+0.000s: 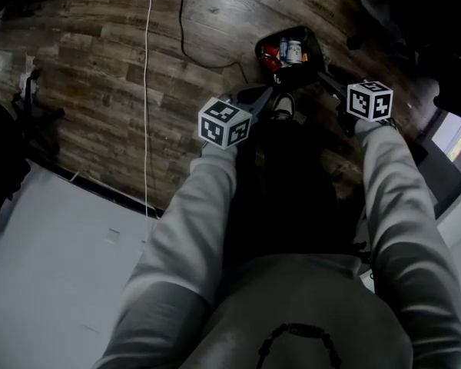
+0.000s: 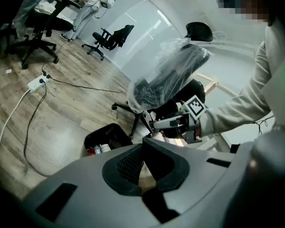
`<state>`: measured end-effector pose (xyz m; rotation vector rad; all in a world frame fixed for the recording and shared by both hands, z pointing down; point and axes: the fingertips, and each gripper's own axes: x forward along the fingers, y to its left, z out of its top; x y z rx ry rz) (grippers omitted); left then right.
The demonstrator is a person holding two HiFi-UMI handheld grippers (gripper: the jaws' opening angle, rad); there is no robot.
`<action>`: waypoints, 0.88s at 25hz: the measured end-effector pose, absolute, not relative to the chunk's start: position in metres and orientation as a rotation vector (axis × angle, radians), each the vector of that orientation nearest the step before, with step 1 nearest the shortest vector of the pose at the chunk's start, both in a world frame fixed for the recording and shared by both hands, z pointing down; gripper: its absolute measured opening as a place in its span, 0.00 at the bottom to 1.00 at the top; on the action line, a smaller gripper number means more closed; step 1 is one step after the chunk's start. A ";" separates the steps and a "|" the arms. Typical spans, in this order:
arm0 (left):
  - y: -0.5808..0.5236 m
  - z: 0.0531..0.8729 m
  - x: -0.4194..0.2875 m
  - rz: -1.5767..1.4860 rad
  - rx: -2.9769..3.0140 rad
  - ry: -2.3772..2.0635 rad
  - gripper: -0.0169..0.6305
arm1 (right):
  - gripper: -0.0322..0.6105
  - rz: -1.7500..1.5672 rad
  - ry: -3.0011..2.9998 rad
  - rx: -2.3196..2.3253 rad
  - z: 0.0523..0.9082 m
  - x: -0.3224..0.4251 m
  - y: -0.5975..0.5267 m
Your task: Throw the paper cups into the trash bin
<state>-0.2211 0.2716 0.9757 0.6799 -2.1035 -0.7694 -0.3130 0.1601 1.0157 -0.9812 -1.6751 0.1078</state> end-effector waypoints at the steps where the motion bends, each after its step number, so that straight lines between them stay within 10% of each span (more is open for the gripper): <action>1: 0.268 0.963 -0.211 -0.762 0.698 -2.084 0.01 | 0.35 0.107 -1.678 -0.976 1.001 -0.311 0.157; 10: 0.254 0.827 -0.155 -0.654 0.847 -2.023 0.01 | 0.34 0.039 -1.723 -1.038 0.848 -0.275 0.134; 13: 0.267 0.799 -0.150 -0.597 0.876 -2.038 0.01 | 0.08 0.042 -1.717 -1.131 0.809 -0.265 0.139; 22: 0.269 0.752 -0.128 -0.483 0.898 -2.052 0.01 | 0.08 0.041 -1.682 -1.194 0.761 -0.232 0.131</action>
